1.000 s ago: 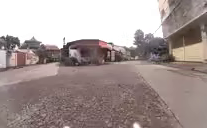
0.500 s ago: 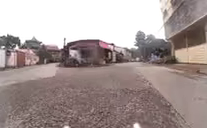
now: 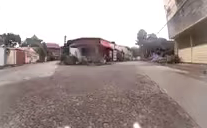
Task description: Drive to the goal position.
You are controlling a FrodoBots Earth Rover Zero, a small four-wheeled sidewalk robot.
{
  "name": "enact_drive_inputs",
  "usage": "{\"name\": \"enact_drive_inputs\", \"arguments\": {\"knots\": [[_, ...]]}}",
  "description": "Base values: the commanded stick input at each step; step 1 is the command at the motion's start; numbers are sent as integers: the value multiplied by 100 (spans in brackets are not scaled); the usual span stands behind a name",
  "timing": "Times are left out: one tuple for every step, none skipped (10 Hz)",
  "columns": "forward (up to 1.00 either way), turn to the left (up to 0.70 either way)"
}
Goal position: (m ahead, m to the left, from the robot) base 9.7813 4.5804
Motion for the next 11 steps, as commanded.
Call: {"name": "enact_drive_inputs", "arguments": {"knots": [[70,0],[70,0],[70,0],[70,0],[70,0],[70,0],[70,0],[70,0],[70,0],[70,0],[70,0]]}}
